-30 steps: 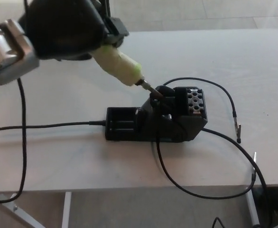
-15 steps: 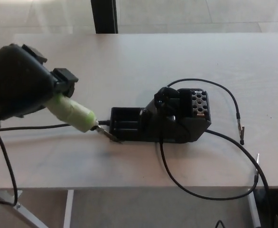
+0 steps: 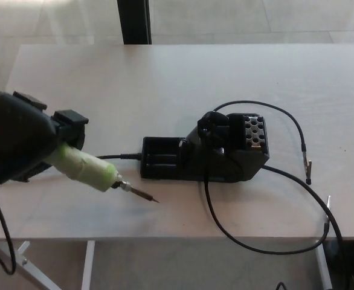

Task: Use the left hand of the robot to grab the soldering gun kept on the middle of the table and pull it out of its base and keep it on the left side of the base

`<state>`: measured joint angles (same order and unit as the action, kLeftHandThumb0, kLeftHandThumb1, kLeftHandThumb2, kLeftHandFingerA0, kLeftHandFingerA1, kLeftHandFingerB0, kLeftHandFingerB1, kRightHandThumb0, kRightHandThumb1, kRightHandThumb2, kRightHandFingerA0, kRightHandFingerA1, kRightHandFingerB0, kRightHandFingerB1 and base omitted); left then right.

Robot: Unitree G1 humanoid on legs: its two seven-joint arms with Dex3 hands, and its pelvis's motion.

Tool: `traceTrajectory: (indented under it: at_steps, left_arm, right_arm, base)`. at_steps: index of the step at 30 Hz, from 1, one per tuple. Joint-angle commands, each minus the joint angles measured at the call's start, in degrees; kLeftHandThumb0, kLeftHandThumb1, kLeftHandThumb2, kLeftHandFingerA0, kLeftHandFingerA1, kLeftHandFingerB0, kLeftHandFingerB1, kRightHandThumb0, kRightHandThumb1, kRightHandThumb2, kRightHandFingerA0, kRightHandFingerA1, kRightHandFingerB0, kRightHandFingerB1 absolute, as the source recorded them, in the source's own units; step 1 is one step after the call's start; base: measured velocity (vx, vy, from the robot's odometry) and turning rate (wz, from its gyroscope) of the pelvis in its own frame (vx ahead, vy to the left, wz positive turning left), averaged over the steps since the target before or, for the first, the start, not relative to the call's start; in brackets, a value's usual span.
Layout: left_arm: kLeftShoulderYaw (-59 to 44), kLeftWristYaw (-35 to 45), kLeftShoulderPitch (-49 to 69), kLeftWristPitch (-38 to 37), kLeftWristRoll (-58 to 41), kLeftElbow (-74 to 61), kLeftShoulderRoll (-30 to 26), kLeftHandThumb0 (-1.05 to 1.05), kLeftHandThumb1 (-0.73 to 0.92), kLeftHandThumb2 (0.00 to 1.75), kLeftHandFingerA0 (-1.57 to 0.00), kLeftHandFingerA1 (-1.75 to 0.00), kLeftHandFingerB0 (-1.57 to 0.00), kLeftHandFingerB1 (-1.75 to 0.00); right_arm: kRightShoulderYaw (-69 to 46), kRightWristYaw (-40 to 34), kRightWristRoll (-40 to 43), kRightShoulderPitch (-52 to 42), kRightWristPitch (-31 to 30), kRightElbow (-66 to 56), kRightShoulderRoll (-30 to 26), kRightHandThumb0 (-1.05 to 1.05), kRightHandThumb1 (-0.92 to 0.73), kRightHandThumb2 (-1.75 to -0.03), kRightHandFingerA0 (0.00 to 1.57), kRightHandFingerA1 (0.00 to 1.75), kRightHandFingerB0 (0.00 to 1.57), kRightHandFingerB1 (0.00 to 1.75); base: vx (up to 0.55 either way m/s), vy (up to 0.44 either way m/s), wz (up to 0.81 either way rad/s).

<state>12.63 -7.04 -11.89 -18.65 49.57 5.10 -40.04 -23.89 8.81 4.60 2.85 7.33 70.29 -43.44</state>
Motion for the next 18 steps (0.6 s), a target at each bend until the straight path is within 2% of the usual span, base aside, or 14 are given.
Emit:
traceTrajectory:
  at_steps: [1,2,4,5,6,7,10,13,14,15,16,17,18]
  left_arm:
    - [-0.18,1.73,0.36,2.32,-2.01,2.87,2.18,-0.23,0.51,1.06,-1.18,-1.34,-0.91,-1.13]
    - [-0.16,1.96,0.68,3.08,-2.19,3.13,3.09,-0.17,0.56,1.02,-0.91,-1.75,-0.76,-1.42]
    - [0.04,1.17,1.59,4.05,-2.08,3.73,5.11,-0.15,0.54,1.06,-0.93,-1.75,-0.76,-1.46]
    - [0.55,0.46,1.71,4.44,-1.14,4.18,5.76,-0.15,0.52,1.1,-0.96,-1.75,-0.82,-1.32]
    - [0.59,0.74,2.42,5.19,-1.1,3.89,6.62,-0.14,0.52,1.13,-0.98,-1.75,-0.83,-1.31]
    - [0.92,2.66,2.76,6.45,-0.95,3.42,7.18,-0.16,0.57,1.07,-0.94,-1.75,-0.77,-1.37]
    - [1.8,4.57,3.28,7.65,-0.67,3.26,8.16,-0.14,0.56,1.01,-0.89,-1.75,-0.76,-1.41]
    - [2.47,4.55,3.01,7.34,-0.22,4.45,7.78,-0.16,0.55,1.03,-0.93,-1.75,-0.78,-1.38]
    - [2.55,4.44,2.94,7.5,-0.23,4.77,7.81,-0.22,0.51,1.07,-1.23,-1.41,-0.91,-1.17]
    - [2.71,4.16,2.55,7.99,-0.17,6.2,7.95,-0.15,0.57,1.03,-0.93,-1.75,-0.8,-1.3]
    - [2.87,3.77,2.07,8.57,-0.01,7.97,8.11,-0.19,0.54,1.1,-1.21,-1.35,-0.88,-1.06]
    - [2.95,3.46,1.94,8.76,0.09,8.52,8.19,-0.19,0.54,1.1,-1.21,-1.35,-0.88,-1.06]
    - [3.04,4.39,1.49,9.6,0.1,9.11,8.19,-0.16,0.59,0.99,-0.89,-1.75,-0.8,-1.23]
  right_arm:
    - [0.47,-0.48,-0.01,-0.05,0.65,0.31,-1.7,-1.05,-0.65,-1.07,0.77,0.65,0.49,0.42]
    - [0.43,-0.4,0.13,-0.06,0.64,0.24,-1.62,-1.05,-0.63,-1.07,0.75,0.64,0.48,0.43]
    - [0.22,0.05,0.51,-0.26,0.7,0.26,-1.41,-1.05,-0.63,-1.06,0.75,0.64,0.46,0.42]
    - [0.23,-0.06,0.52,-0.14,0.16,0.23,-1.45,-1.05,-0.62,-1.06,0.75,0.63,0.47,0.42]
    - [0.34,0.4,0.51,-0.56,0.4,-0.26,-1.33,-1.05,-0.62,-1.11,0.73,0.63,0.46,0.42]
    - [0.28,0.46,0.6,-0.63,0.31,-0.52,-1.33,-1.05,-0.59,-1.1,0.74,0.65,0.47,0.43]
    - [0.54,0.53,0.38,-0.59,0.21,-0.33,-1.43,-1.05,-0.57,-1.18,0.74,0.65,0.47,0.44]
    - [0.38,0.67,0.64,-0.82,0.08,-0.54,-1.41,-1.05,-0.61,-1.09,0.73,0.62,0.46,0.42]
    - [0.4,0.68,0.64,-0.8,0.02,-0.53,-1.42,-1.05,-0.61,-1.1,0.73,0.62,0.46,0.42]
    - [0.52,0.68,0.51,-0.78,0.05,-0.47,-1.46,-1.05,-0.63,-1.08,0.73,0.61,0.47,0.42]
    - [0.64,0.76,0.4,-0.88,0.24,-0.59,-1.48,-1.05,-0.62,-1.09,0.71,0.62,0.46,0.43]
    - [0.63,0.91,0.49,-1.01,0.29,-0.83,-1.48,-1.05,-0.62,-1.09,0.71,0.62,0.46,0.43]
    - [0.53,0.99,0.66,-1.07,0.58,-1.06,-1.28,-1.05,-0.62,-1.1,0.72,0.63,0.46,0.43]
  base:
    - [0.0,0.0,0.0]
    - [0.0,0.0,0.0]
    - [0.0,0.0,0.0]
    - [0.0,0.0,0.0]
    - [0.0,0.0,0.0]
    - [0.0,0.0,0.0]
    - [0.0,0.0,0.0]
    - [0.0,0.0,0.0]
    - [0.0,0.0,0.0]
    - [0.0,0.0,0.0]
    - [0.0,0.0,0.0]
    - [0.0,0.0,0.0]
    - [0.0,0.0,0.0]
